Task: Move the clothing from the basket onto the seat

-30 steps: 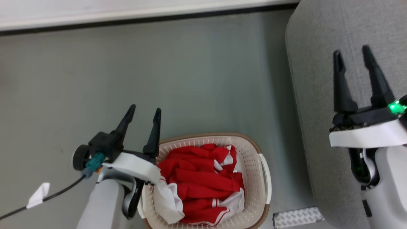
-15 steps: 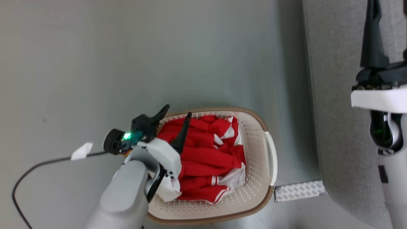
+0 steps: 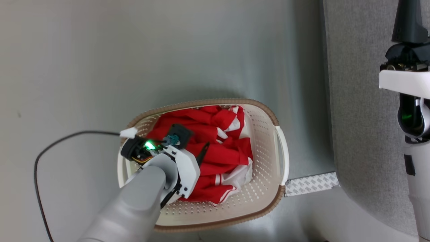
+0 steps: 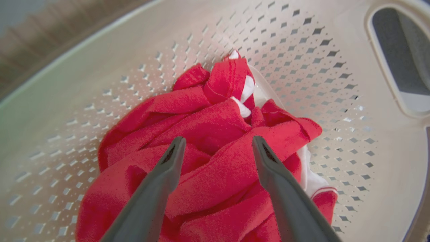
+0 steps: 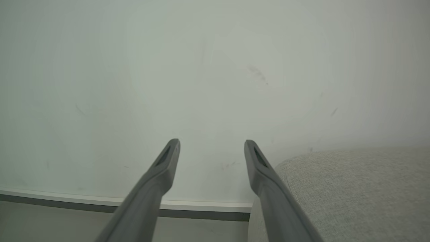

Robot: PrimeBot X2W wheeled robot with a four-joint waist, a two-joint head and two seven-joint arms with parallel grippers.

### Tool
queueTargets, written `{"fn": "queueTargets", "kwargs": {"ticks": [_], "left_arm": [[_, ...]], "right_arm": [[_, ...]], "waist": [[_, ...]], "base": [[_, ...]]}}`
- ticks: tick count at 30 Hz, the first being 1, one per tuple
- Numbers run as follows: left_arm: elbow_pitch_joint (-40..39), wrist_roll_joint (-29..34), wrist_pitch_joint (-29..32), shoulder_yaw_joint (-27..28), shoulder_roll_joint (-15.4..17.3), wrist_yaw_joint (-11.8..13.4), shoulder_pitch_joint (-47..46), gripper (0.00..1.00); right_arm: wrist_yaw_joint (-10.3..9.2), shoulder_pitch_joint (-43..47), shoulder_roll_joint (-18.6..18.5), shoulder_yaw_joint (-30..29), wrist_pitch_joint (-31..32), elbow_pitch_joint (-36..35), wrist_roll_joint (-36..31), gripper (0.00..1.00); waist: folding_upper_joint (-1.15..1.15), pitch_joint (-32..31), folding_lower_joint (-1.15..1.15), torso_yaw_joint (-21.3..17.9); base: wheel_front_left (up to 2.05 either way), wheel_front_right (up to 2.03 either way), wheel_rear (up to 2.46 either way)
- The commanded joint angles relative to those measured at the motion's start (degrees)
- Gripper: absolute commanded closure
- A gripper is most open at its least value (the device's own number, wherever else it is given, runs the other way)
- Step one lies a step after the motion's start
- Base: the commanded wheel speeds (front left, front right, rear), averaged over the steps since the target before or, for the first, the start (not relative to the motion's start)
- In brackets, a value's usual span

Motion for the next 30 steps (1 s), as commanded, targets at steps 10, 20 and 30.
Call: {"fn": "queueTargets", "kwargs": {"ticks": [10,20,30], "left_arm": [[3.8,-5.4,6.8,-12.1,1.7,0.1,-4.7,0.0],[6.3,-6.7,12.1,-24.6,5.0,0.1,-7.2,0.0],[1.8,-8.6,18.8,-28.6,8.1,0.1,-7.1,1.0]], "right_arm": [[-0.12,-2.3,1.6,0.5,-0.2,-1.5,-0.2,0.0],[-0.12,-2.6,3.1,0.8,-0.2,-2.3,-0.3,0.0],[-0.12,-2.7,3.5,0.7,-0.2,-2.0,-0.3,0.0]], "waist": [[0.0,4.0,0.0,-3.3],[0.0,6.4,0.0,-5.3],[0.0,7.2,0.0,-6.2]], "base": [[0.0,0.0,0.0],[0.0,0.0,0.0],[0.0,0.0,0.0]]}}
